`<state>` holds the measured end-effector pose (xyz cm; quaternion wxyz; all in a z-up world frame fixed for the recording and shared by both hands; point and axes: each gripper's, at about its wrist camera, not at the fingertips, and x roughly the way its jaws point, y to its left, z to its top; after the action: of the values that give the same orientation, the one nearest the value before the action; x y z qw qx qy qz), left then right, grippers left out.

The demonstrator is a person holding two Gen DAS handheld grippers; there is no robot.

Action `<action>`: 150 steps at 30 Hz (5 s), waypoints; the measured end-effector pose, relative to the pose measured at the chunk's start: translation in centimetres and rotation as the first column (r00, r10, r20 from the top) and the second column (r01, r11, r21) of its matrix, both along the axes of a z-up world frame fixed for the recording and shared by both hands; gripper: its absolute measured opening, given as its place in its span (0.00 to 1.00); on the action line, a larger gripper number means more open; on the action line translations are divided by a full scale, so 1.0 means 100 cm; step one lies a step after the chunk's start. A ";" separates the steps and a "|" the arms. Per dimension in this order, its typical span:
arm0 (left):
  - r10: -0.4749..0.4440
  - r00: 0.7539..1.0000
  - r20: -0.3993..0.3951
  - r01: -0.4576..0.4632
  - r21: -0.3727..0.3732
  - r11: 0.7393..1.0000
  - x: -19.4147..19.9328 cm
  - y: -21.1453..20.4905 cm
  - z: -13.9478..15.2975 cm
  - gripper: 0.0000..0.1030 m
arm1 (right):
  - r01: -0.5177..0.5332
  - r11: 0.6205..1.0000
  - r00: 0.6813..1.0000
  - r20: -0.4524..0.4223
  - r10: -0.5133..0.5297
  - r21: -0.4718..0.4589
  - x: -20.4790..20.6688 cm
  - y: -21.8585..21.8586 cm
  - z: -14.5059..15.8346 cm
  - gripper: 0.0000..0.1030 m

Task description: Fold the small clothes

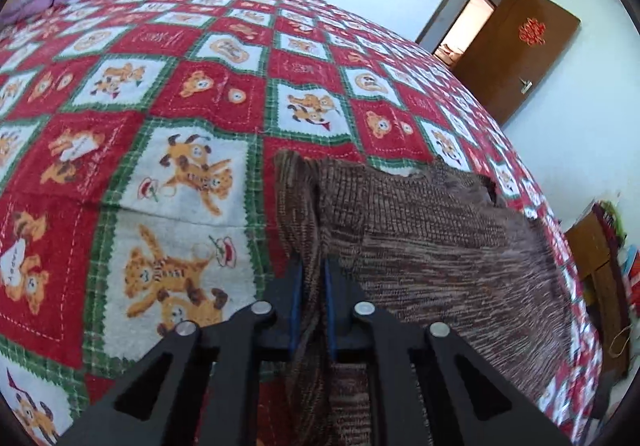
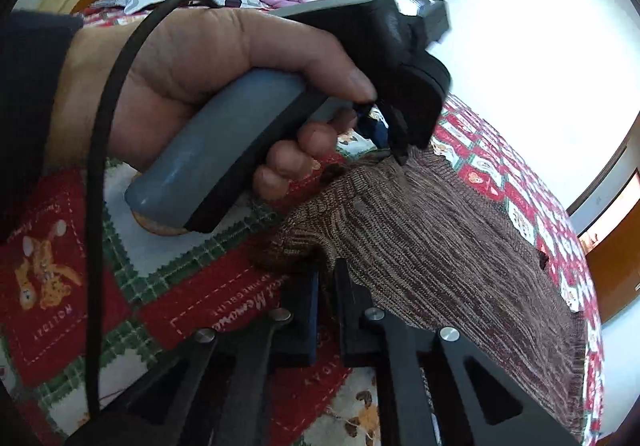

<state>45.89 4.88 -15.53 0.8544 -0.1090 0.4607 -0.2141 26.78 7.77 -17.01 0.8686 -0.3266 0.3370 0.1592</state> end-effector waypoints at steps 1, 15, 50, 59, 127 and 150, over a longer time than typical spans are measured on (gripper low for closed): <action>0.011 1.000 -0.010 -0.011 -0.019 1.000 0.000 0.004 0.001 0.09 | 0.000 1.000 1.000 -0.006 0.000 0.021 -0.002 -0.002 0.003 0.05; 0.068 0.995 -0.070 -0.080 -0.198 0.977 -0.006 0.024 0.011 0.08 | 0.037 0.975 0.999 -0.017 -0.034 0.219 -0.015 -0.045 0.044 0.05; -0.201 0.979 0.039 0.204 -0.251 0.946 -0.028 -0.200 0.107 0.08 | 0.378 0.686 0.918 -0.159 -0.362 0.622 -0.059 -0.274 0.108 0.03; -0.293 0.956 0.002 0.287 -0.213 0.934 -0.035 -0.267 0.083 0.08 | 0.499 0.622 0.856 -0.233 -0.461 0.604 -0.072 -0.332 0.091 0.03; -0.061 0.987 0.152 0.065 -0.019 0.998 -0.128 -0.143 0.005 0.98 | 0.475 0.774 0.880 -0.250 -0.405 0.419 0.119 -0.313 0.107 0.32; 0.029 0.991 0.130 -0.033 0.031 0.999 -0.108 -0.144 0.004 1.00 | 0.563 0.697 0.827 -0.301 -0.475 0.444 -0.039 -0.369 0.091 0.32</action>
<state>35.08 -9.53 -15.16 0.8875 -0.0880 0.4059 -0.1998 22.89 -29.12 -7.92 0.9017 0.0407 0.4301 0.0171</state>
